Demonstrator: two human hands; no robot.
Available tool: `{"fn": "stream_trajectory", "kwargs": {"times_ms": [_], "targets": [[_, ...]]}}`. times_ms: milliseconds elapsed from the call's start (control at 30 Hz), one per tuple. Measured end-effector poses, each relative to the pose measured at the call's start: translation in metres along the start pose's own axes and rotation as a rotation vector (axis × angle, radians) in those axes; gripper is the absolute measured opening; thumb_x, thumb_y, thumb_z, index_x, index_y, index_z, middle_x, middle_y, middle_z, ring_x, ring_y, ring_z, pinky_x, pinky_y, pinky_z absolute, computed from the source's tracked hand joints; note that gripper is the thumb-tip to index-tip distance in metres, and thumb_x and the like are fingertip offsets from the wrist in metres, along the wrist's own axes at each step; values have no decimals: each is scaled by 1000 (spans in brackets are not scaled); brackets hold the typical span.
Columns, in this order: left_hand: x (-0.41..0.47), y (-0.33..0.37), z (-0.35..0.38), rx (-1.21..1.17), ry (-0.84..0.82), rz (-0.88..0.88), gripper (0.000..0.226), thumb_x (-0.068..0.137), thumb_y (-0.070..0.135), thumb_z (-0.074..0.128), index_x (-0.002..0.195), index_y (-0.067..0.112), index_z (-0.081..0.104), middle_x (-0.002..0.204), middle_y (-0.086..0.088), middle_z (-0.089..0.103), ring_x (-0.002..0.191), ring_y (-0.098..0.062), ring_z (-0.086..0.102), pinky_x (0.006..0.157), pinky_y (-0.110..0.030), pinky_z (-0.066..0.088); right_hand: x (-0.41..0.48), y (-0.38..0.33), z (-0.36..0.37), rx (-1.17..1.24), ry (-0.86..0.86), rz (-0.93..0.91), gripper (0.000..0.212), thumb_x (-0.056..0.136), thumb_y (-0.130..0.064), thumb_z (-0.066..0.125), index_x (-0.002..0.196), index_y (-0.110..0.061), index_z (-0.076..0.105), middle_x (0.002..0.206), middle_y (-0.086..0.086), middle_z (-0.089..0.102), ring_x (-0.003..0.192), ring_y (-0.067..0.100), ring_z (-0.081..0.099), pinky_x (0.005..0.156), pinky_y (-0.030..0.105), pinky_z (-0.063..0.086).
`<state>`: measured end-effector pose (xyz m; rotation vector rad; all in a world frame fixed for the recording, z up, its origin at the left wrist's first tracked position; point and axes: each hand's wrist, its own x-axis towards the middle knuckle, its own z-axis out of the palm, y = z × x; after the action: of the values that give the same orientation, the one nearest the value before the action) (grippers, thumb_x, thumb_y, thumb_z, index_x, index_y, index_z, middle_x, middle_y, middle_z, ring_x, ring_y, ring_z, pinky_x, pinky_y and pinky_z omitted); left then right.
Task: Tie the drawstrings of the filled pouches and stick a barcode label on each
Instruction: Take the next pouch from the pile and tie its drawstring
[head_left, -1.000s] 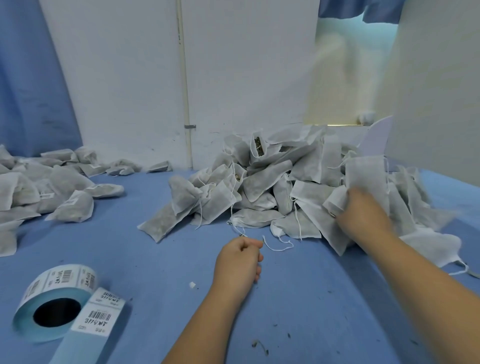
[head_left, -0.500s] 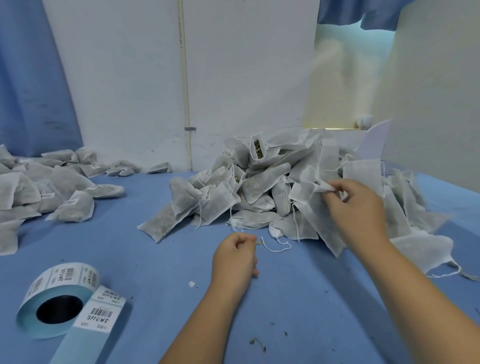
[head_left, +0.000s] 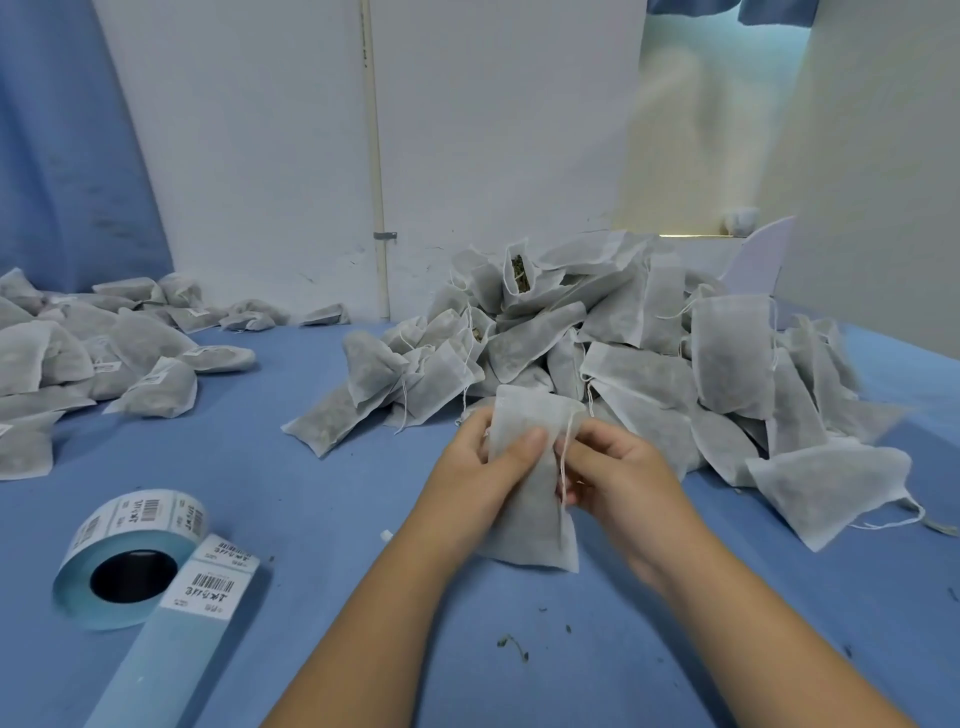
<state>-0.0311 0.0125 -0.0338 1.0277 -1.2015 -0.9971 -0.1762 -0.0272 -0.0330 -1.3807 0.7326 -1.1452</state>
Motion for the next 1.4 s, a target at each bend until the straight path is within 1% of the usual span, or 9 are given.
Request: {"fn": "stream_trajectory", "kwargs": {"times_ms": [200, 333, 500, 633, 767, 967, 1100, 1267, 1400], "targets": [[-5, -7, -1, 145, -69, -26, 45, 77, 22, 81, 118, 24, 63, 108, 4, 74, 102, -12, 70, 90, -32, 55, -2, 0, 4, -4, 101, 74, 18, 95, -7, 56, 85, -9, 71, 68, 4, 63, 55, 10, 57, 55, 23, 50], [-6, -6, -1, 181, 49, 17, 47, 67, 31, 84, 110, 31, 63, 101, 14, 74, 95, -4, 70, 81, -23, 55, 1, -7, 0, 70, 191, 69, 16, 95, -24, 60, 92, -10, 68, 86, 4, 69, 60, 14, 67, 53, 23, 50], [-7, -6, -2, 341, 189, 84, 39, 77, 25, 82, 106, 38, 59, 94, 26, 69, 85, 9, 63, 66, -7, 45, -1, -12, -1, -14, 150, 75, 58, 62, -68, 61, 92, -18, 67, 86, 2, 71, 72, 19, 69, 61, 27, 51], [-7, -2, 0, 435, 254, 94, 41, 78, 29, 79, 110, 40, 55, 95, 19, 67, 86, 7, 61, 72, -16, 47, -6, -11, -1, -282, 117, -13, 23, 90, -38, 63, 85, -18, 73, 75, -3, 72, 67, 8, 66, 62, 20, 50], [-10, 1, 0, 550, 276, 136, 48, 81, 16, 67, 118, 38, 48, 93, 21, 62, 86, 13, 54, 63, -5, 40, -7, -13, 0, -213, 115, -21, 23, 98, -11, 53, 80, -10, 68, 55, -4, 59, 49, 10, 53, 51, 20, 46], [-22, 13, 4, 771, 221, 160, 59, 66, 37, 50, 122, 47, 33, 93, 15, 60, 84, -14, 58, 68, -31, 46, -11, -20, -1, 32, 12, 18, 27, 91, -15, 59, 65, -16, 63, 47, -7, 25, 39, 8, 17, 40, 15, 19], [-24, 17, 6, 930, 134, 117, 54, 66, 65, 60, 113, 48, 38, 86, 19, 58, 84, -11, 57, 68, -30, 44, -15, -33, -5, 178, -57, 7, 20, 74, -22, 65, 57, -13, 60, 43, -6, 22, 35, 7, 14, 40, 13, 17], [-21, 18, 1, 872, 46, 66, 31, 74, 54, 70, 99, 45, 54, 88, 18, 64, 85, -6, 60, 79, -34, 52, -10, -50, -27, 528, 88, -66, 22, 80, -17, 54, 60, -10, 54, 50, -7, 7, 41, 10, 4, 35, 13, 13], [-23, 18, 10, 842, -116, 58, 43, 69, 70, 57, 111, 65, 48, 104, 28, 63, 96, 6, 57, 80, -19, 45, -8, -49, -34, 579, 143, -58, 30, 96, -15, 44, 66, -12, 50, 53, -5, 5, 42, 11, 3, 34, 16, 12]]}}
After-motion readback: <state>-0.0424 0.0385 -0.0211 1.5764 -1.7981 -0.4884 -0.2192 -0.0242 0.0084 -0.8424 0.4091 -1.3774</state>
